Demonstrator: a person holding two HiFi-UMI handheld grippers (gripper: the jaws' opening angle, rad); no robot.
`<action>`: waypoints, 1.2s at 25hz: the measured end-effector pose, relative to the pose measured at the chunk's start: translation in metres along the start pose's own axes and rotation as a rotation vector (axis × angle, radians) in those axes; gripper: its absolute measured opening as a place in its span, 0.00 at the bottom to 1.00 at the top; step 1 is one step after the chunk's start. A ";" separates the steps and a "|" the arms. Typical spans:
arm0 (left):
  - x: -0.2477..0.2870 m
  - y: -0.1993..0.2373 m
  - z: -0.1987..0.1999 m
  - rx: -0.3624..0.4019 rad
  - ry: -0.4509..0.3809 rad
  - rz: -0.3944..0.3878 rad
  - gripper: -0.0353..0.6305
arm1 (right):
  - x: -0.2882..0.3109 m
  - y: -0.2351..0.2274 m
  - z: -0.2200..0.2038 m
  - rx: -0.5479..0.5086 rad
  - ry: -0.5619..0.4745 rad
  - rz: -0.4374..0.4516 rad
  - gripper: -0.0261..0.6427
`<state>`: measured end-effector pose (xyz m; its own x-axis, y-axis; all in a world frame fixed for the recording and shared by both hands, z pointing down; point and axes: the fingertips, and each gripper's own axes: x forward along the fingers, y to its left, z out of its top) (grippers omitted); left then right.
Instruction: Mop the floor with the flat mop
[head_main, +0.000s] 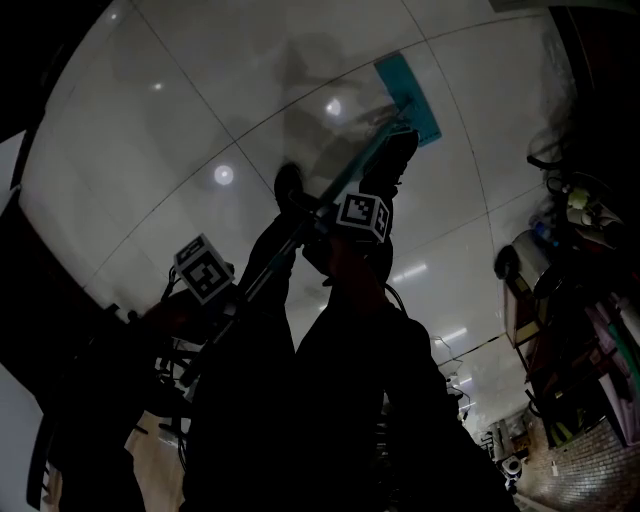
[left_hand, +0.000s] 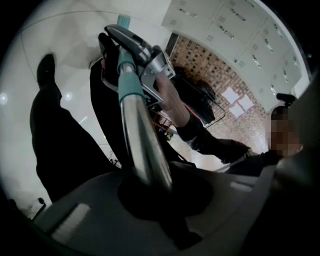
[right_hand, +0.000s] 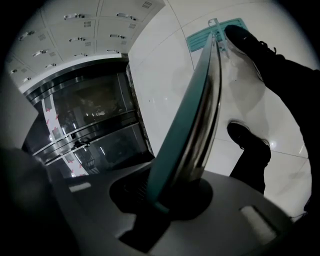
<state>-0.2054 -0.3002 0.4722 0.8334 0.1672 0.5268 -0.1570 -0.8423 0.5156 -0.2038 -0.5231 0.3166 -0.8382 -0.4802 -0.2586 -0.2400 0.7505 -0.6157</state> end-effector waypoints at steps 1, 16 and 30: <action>-0.001 0.005 -0.002 0.002 0.002 0.010 0.09 | 0.002 -0.003 -0.002 0.000 0.003 -0.003 0.15; 0.028 -0.042 0.073 0.014 0.040 0.009 0.09 | -0.049 0.020 0.078 0.021 -0.029 0.003 0.15; 0.111 -0.135 0.284 0.046 0.051 0.005 0.09 | -0.177 0.054 0.295 0.018 -0.093 0.019 0.15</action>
<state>0.0591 -0.3133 0.2691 0.8042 0.1882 0.5638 -0.1353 -0.8657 0.4819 0.0765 -0.5320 0.1095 -0.7930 -0.5068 -0.3379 -0.2152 0.7521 -0.6230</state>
